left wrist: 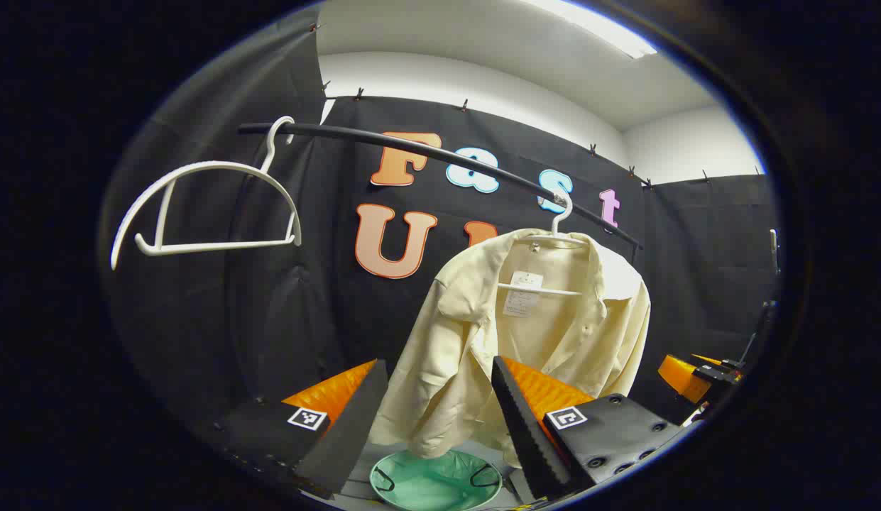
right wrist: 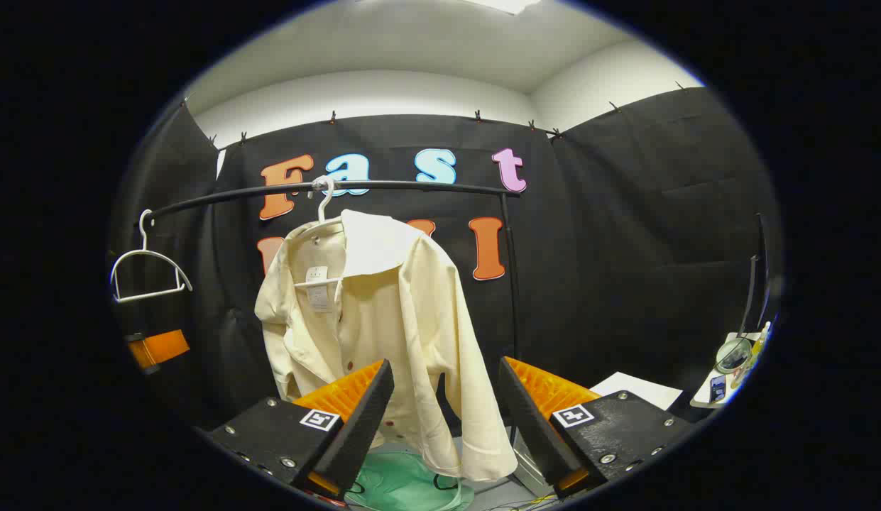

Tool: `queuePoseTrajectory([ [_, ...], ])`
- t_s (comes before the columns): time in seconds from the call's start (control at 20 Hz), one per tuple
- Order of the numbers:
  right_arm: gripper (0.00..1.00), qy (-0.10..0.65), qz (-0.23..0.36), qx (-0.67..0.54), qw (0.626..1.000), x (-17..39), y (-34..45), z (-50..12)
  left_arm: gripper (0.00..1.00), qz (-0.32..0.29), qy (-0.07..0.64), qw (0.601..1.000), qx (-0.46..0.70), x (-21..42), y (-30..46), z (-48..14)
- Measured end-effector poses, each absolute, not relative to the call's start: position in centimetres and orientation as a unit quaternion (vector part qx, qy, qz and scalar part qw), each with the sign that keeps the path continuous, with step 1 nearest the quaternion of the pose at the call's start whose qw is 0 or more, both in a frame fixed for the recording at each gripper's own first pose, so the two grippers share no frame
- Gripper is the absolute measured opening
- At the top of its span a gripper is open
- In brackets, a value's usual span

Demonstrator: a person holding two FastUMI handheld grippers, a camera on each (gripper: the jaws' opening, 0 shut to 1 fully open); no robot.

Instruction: Grasp the clothes on the hanger with both hands and then place them into the laundry hamper below.

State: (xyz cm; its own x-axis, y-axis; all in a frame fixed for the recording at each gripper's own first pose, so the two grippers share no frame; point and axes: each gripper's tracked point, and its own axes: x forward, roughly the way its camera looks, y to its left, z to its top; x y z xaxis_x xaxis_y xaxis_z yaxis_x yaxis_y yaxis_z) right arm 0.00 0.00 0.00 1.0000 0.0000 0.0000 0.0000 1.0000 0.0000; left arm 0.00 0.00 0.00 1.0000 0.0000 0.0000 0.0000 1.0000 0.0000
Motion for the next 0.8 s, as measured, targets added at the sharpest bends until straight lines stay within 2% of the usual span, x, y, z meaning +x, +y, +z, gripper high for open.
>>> queuePoseTrajectory([
  [0.2, 0.94, 0.004, -0.012, -0.001, 1.000, -0.7, 0.1, -0.6, 1.00, -0.010, 0.006, 1.000, 0.010, -0.2, -0.1, -0.4],
  [0.25, 0.94, 0.006, -0.009, -0.002, 1.000, -0.9, 0.5, -0.8, 0.93, -0.013, 0.006, 1.000, 0.012, -0.3, -0.1, -0.4],
  [0.35, 0.93, 0.007, -0.006, -0.002, 1.000, -1.2, 1.0, -0.7, 0.96, -0.019, 0.005, 1.000, 0.011, -0.6, -0.5, -0.4],
  [0.4, 0.93, 0.008, -0.006, -0.004, 1.000, -1.2, 1.1, -0.7, 0.93, -0.022, 0.005, 1.000, 0.009, -0.5, -0.6, -0.4],
  [0.45, 0.93, 0.008, -0.007, -0.006, 1.000, -1.2, 1.1, -0.7, 0.96, -0.023, 0.006, 1.000, 0.007, -0.5, -0.5, -0.6],
  [0.8, 0.93, 0.020, -0.004, -0.009, 1.000, -1.0, 2.1, -1.6, 0.96, -0.014, 0.022, 1.000, -0.006, -0.1, 0.7, -1.7],
])
